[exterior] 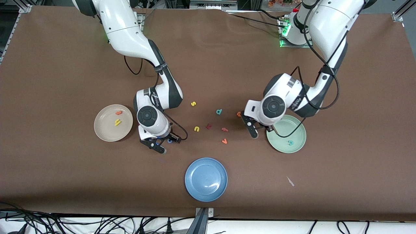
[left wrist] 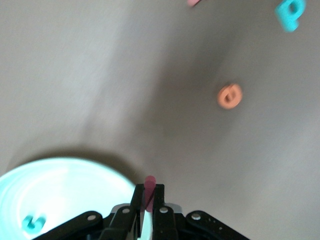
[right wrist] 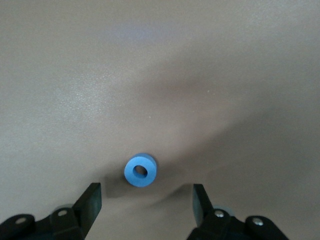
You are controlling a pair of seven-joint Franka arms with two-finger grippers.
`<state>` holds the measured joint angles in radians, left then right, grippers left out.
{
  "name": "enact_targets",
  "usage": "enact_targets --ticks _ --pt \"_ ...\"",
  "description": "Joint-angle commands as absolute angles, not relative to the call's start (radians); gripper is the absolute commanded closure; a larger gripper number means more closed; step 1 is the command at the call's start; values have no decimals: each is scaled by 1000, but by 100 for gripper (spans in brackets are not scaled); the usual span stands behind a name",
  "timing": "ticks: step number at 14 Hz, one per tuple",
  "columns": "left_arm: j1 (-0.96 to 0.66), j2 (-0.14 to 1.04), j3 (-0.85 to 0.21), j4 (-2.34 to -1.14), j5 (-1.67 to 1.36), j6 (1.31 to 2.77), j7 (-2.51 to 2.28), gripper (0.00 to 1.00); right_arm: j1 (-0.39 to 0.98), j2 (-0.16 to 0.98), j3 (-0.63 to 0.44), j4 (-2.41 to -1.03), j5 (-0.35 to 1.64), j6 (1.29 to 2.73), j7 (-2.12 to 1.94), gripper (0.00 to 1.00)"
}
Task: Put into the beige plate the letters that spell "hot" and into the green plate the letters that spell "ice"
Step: 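Drop the pink letter into the green plate while the right gripper grasps the o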
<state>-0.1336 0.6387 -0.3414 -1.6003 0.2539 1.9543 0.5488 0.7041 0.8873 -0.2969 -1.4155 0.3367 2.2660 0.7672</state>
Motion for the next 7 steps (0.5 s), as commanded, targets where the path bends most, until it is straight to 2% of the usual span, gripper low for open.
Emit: enact_targets --ticks 1,7 --pt "-80 621 -344 -1617 230 1942 644 97 689 914 -285 -1373 362 2250 746 23" --pt "-38 666 -333 -1617 248 1993 656 94 670 916 -285 -1373 397 2252 724 31"
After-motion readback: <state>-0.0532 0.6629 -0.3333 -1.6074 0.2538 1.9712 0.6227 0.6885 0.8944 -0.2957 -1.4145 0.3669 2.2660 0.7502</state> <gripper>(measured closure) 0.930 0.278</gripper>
